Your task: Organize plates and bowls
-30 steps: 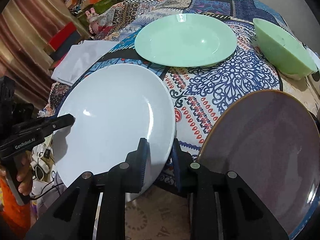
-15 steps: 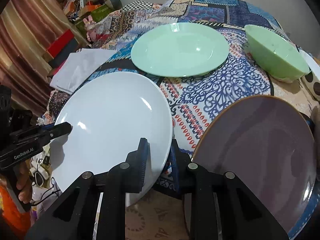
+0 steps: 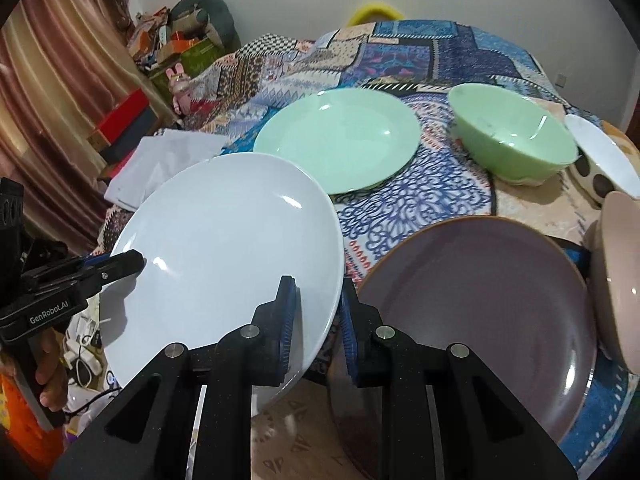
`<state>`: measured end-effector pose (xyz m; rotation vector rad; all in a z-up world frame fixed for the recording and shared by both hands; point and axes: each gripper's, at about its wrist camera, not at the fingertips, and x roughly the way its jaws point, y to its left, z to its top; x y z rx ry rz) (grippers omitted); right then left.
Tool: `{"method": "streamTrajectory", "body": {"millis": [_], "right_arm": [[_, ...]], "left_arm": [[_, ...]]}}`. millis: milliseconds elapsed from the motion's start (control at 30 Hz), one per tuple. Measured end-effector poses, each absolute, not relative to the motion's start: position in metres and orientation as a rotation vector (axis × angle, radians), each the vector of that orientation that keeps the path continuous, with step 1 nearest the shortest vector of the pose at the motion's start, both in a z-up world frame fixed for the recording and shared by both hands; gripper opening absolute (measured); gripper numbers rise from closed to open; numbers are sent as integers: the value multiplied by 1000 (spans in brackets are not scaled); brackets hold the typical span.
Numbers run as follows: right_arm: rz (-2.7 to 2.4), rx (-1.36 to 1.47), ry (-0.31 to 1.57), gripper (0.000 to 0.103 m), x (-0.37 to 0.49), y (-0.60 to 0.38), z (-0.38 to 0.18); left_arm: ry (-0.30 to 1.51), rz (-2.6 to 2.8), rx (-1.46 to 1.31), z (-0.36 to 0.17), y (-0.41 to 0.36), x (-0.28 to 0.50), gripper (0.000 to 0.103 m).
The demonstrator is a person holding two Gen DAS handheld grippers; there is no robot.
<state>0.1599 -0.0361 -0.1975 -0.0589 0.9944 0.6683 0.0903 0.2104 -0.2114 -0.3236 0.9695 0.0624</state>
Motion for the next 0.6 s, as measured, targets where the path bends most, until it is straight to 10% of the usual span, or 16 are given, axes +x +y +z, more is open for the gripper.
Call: {"method": "streamTrajectory", "body": {"millis": [600], "right_arm": [[606, 8, 926, 20, 157, -104, -173]], "left_arm": [[924, -13, -263, -179, 148, 108, 26]]}}
